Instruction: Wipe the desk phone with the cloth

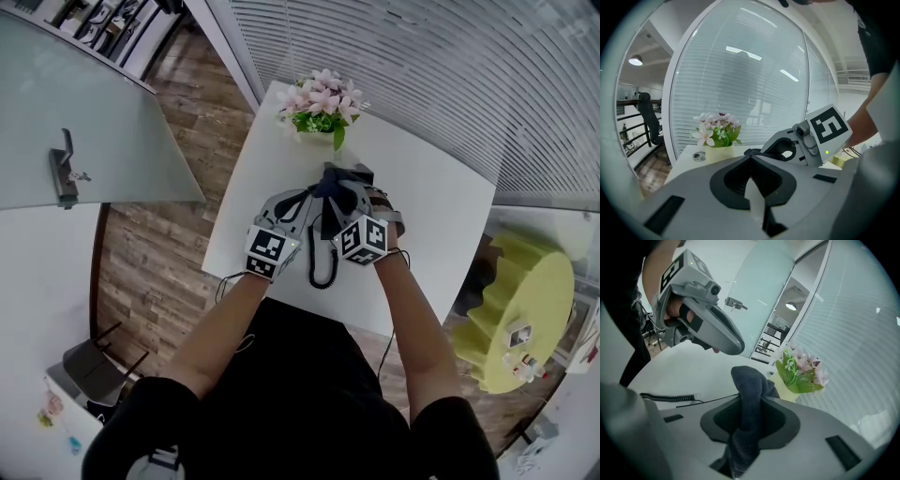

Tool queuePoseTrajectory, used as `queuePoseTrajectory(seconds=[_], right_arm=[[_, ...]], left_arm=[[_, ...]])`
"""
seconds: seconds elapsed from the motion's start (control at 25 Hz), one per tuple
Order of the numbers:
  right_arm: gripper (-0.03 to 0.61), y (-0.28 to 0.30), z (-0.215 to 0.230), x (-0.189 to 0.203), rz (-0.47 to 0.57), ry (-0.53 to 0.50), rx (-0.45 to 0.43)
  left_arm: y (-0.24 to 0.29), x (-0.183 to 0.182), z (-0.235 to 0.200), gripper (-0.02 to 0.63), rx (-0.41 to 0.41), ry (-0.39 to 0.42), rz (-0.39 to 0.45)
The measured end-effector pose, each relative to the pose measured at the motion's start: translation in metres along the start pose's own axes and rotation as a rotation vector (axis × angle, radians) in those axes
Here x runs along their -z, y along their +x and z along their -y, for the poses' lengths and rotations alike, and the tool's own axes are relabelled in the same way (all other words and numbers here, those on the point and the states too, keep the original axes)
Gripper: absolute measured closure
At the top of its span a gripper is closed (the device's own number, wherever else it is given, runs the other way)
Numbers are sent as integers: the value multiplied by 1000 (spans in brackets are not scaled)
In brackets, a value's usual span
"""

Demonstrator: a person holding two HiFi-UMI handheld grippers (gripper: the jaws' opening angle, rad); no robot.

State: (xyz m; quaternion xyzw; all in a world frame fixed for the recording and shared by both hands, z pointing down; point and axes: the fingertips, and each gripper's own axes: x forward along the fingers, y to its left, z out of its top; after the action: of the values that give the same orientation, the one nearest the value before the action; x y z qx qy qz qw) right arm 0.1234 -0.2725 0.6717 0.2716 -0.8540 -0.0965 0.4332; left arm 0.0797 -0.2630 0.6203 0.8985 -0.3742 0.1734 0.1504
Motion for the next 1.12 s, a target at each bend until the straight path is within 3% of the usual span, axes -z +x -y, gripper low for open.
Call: queuePoseTrajectory(seconds=[1.12], right_arm=[[465,-16,-91,31,-52,-8,-107]], left_arm=[[-23,51,39,604,12,-14,-53]])
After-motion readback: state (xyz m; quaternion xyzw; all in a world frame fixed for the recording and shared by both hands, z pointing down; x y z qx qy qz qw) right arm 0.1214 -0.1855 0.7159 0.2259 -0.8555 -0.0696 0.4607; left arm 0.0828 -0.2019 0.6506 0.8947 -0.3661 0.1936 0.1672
